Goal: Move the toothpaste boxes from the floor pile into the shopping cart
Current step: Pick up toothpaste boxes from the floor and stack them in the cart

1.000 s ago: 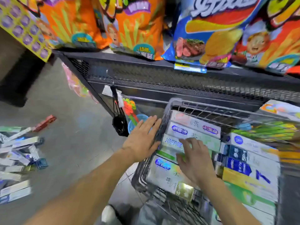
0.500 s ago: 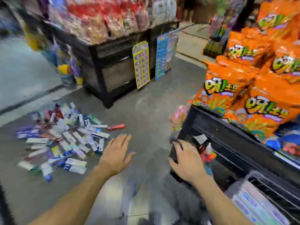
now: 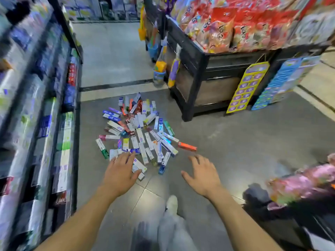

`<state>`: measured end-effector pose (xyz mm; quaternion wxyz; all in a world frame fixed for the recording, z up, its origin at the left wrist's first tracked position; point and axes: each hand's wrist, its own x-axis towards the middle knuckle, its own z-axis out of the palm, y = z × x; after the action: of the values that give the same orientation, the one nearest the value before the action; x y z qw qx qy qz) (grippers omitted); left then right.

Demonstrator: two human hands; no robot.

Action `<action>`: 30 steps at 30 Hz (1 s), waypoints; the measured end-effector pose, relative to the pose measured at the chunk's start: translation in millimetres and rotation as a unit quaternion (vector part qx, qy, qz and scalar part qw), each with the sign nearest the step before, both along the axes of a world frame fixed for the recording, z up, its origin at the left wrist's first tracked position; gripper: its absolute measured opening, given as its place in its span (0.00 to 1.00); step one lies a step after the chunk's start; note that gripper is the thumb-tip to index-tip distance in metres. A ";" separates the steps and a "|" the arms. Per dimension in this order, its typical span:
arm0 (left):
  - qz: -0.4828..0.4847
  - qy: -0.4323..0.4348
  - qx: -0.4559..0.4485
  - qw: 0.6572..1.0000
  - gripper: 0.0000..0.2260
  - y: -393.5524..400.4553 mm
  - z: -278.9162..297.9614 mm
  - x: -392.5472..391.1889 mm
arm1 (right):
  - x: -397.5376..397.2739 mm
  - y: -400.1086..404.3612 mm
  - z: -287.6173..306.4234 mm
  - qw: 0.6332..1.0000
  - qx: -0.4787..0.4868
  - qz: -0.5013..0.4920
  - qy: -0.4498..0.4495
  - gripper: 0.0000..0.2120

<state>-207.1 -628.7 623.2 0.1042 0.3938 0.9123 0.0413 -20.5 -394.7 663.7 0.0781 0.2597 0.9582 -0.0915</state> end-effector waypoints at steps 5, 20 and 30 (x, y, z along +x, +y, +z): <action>0.055 -0.014 -0.035 0.998 0.37 35.5 -25.8 -57.8 | -85.4 56.1 -43.0 0.998 -0.045 0.029 -0.042 0.32; 0.026 -0.083 -0.077 0.993 0.40 237.2 -255.4 -248.1 | -267.0 227.9 -291.5 0.985 -0.131 -0.035 -0.107 0.34; -0.038 -0.099 -0.061 0.992 0.37 280.0 -581.3 -265.0 | -300.6 232.9 -602.4 0.982 -0.149 -0.058 -0.102 0.32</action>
<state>-472.1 -348.7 42.0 0.2193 0.4151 0.8827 0.0199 -321.1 -161.9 61.3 0.2081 0.3082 0.9042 -0.2101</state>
